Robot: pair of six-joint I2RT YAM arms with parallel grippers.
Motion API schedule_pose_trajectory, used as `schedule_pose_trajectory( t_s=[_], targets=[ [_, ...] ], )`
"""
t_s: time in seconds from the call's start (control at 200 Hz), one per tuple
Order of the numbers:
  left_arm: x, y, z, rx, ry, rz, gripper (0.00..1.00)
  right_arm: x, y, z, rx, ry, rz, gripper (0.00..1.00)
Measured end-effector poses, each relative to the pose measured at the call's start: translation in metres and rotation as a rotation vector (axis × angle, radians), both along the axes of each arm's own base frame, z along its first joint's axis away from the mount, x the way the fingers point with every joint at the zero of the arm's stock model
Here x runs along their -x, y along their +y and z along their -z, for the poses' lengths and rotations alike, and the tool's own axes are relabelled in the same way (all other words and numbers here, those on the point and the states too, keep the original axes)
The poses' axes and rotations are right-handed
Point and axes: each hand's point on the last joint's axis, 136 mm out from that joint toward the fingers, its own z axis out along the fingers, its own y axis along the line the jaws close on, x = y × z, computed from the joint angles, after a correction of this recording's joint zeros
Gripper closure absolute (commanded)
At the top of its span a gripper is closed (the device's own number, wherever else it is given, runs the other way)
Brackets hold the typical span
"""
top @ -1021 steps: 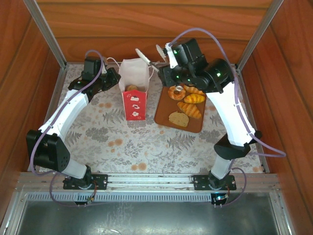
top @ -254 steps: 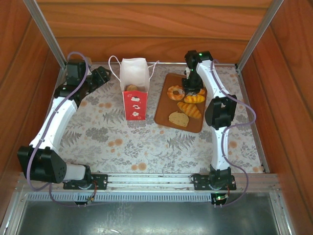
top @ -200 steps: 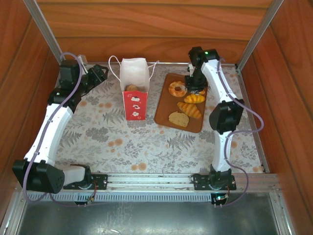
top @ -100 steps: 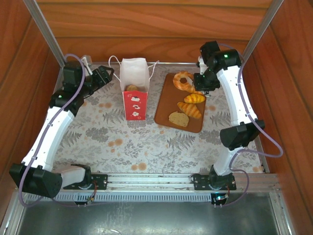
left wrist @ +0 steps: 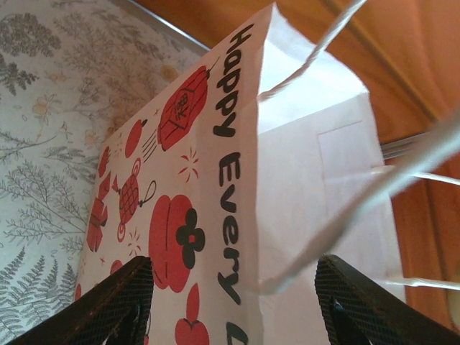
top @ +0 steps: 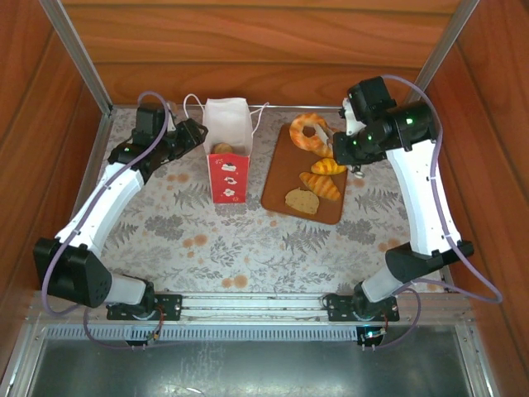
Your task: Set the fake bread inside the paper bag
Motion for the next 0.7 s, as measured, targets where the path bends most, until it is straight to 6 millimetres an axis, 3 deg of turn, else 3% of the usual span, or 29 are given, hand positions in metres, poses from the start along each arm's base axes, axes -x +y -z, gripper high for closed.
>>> schedule_pose_trajectory(
  t_s=[0.28, 0.7],
  targets=[
    [-0.004, -0.006, 0.006, 0.009, 0.025, 0.001, 0.49, 0.003, 0.009, -0.026, -0.037, -0.084, -0.018, 0.66],
    [-0.008, -0.01, 0.004, 0.022, 0.031, -0.002, 0.77, 0.011, 0.025, -0.072, -0.127, -0.221, -0.075, 0.66]
  ],
)
